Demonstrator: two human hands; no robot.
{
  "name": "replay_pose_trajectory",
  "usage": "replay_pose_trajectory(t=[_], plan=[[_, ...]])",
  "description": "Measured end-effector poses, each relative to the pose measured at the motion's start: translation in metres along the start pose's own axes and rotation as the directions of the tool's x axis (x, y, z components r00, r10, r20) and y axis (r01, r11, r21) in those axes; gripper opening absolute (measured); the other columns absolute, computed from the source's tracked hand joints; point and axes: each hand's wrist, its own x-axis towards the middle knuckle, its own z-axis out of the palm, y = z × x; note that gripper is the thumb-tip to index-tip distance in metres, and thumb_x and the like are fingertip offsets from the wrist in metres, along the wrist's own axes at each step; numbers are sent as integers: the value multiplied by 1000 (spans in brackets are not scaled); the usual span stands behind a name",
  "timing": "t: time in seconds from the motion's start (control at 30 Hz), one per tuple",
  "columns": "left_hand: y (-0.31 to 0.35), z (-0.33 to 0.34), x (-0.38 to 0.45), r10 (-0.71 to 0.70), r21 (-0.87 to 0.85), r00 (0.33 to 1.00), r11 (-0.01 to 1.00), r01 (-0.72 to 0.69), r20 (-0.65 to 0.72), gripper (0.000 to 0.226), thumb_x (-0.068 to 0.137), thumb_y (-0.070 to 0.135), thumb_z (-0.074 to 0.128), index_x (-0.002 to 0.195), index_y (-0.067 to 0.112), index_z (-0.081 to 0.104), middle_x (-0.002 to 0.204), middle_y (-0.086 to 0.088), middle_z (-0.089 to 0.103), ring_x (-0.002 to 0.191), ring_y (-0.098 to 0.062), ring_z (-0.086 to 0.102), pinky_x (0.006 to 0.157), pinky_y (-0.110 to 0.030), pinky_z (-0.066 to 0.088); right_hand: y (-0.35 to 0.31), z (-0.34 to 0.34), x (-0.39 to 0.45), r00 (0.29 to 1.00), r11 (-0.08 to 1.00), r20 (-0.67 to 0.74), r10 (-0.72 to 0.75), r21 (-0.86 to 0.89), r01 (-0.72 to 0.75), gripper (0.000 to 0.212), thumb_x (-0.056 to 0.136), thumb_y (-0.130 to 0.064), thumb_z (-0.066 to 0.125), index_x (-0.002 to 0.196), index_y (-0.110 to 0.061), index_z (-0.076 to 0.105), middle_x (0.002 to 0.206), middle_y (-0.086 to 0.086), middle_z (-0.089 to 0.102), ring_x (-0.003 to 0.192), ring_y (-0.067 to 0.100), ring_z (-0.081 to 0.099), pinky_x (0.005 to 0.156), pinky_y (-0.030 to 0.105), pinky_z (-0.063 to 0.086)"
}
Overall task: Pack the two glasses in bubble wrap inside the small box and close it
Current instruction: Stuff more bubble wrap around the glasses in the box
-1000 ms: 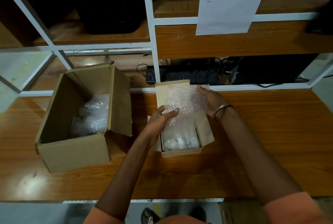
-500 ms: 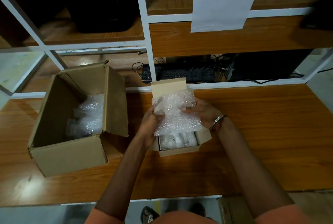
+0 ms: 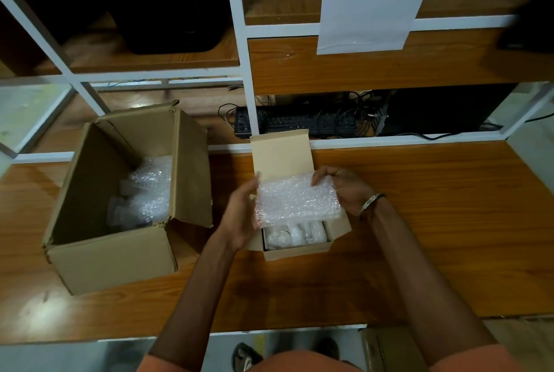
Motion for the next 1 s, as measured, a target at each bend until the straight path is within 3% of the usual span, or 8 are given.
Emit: replay_pose_trajectory(t=[0.13, 0.3, 0.37, 0.43, 0.53, 0.7, 0.83, 1.0], plan=[[-9, 1, 7, 32, 195, 986, 981, 1, -164, 59, 88, 9, 81, 141, 20, 57, 132, -14, 70, 111, -32, 75, 86, -43, 64, -3, 5, -6, 993, 982, -94, 73, 181, -55, 28, 106, -19, 51, 125, -21, 71, 135, 12, 64, 110, 28, 67, 79, 40, 62], [-20, -6, 14, 177, 420, 931, 907, -28, -320, 55, 88, 10, 82, 135, 23, 58, 127, -14, 68, 113, -34, 70, 97, -57, 59, 1, 20, -19, 973, 944, -79, 217, 272, -188, 40, 105, -51, 42, 125, -25, 63, 137, 9, 61, 117, 28, 60, 96, 61, 52], [-23, -7, 12, 264, 556, 911, 830, -48, -316, 49, 91, 9, 79, 133, 24, 58, 123, -16, 66, 110, -34, 70, 95, -57, 60, 3, 23, -22, 964, 952, -133, 230, 239, -194, 53, 106, -57, 30, 138, -24, 55, 127, -14, 49, 113, 14, 52, 104, 51, 43], [-24, -7, 9, 341, 685, 894, 727, -55, -291, 53, 93, 12, 77, 139, 25, 54, 126, -14, 64, 106, -29, 69, 91, -53, 62, 8, 26, -20, 959, 977, -186, 213, 49, -208, 63, 103, -62, 37, 150, -20, 46, 117, -14, 50, 98, 10, 54, 86, 37, 50], [-28, -5, 6, 392, 847, 890, 531, -14, -231, 76, 90, 22, 81, 153, 24, 38, 148, -12, 53, 115, -27, 66, 91, -49, 62, 28, 23, -12, 960, 905, -258, 107, -375, -202, 61, 98, -27, 67, 153, -27, 40, 144, 9, 50, 111, 20, 57, 76, 32, 53], [-37, 11, -2, 570, 999, 821, 24, -33, 13, 77, 92, 43, 75, 158, 28, 37, 168, -7, 30, 148, -30, 39, 112, -50, 49, 50, 30, 0, 954, 783, -298, -31, -600, -162, 61, 99, -4, 53, 153, -29, 39, 143, 10, 52, 81, 12, 59, 52, 16, 45], [-52, 15, 13, 421, 990, 897, -65, -121, 137, 57, 106, 48, 49, 153, 16, 48, 158, -9, 48, 143, -28, 48, 115, -43, 41, 53, 40, 4, 942, 681, -325, -81, -708, -186, 65, 97, -8, 59, 156, -24, 36, 145, 11, 54, 118, 25, 59, 88, 30, 56], [-91, -5, 30, 257, 955, 960, -294, -34, 113, 77, 104, 49, 7, 166, 5, 15, 174, -17, 14, 162, -33, 7, 131, -47, 6, 55, 53, -8, 902, 396, -289, -320, -906, -149, 56, 92, -10, 66, 145, -17, 50, 151, 8, 43, 136, 29, 46, 104, 39, 50]])
